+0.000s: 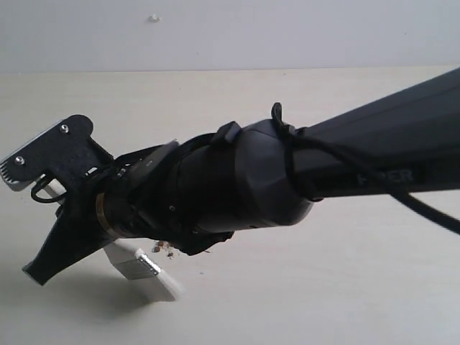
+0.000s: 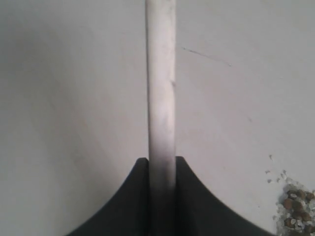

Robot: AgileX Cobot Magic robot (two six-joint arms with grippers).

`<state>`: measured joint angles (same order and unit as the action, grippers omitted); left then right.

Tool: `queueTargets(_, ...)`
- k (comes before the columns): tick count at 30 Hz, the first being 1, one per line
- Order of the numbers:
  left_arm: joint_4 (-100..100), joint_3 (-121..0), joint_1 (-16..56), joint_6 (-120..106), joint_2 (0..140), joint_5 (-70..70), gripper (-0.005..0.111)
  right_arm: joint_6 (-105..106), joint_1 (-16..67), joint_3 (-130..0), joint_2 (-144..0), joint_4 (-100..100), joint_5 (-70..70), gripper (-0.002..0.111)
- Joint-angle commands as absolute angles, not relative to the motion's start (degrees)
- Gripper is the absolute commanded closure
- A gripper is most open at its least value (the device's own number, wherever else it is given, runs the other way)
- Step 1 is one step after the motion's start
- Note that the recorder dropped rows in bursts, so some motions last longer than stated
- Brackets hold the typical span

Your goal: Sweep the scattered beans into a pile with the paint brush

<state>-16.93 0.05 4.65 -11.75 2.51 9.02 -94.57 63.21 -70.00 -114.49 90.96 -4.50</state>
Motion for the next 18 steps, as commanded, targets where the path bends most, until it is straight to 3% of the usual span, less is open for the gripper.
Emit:
queueTargets(1,-17.21,0.0,4.61,-11.77,2.14,8.97,0.107,-94.1,62.38,-69.57,-114.12,91.61,-5.91,0.108)
queueTargets(18,-17.21,0.0,4.61,-11.77,2.14,8.97,0.107,-92.67,55.9,-73.99,-118.82,95.06,-7.97,0.108)
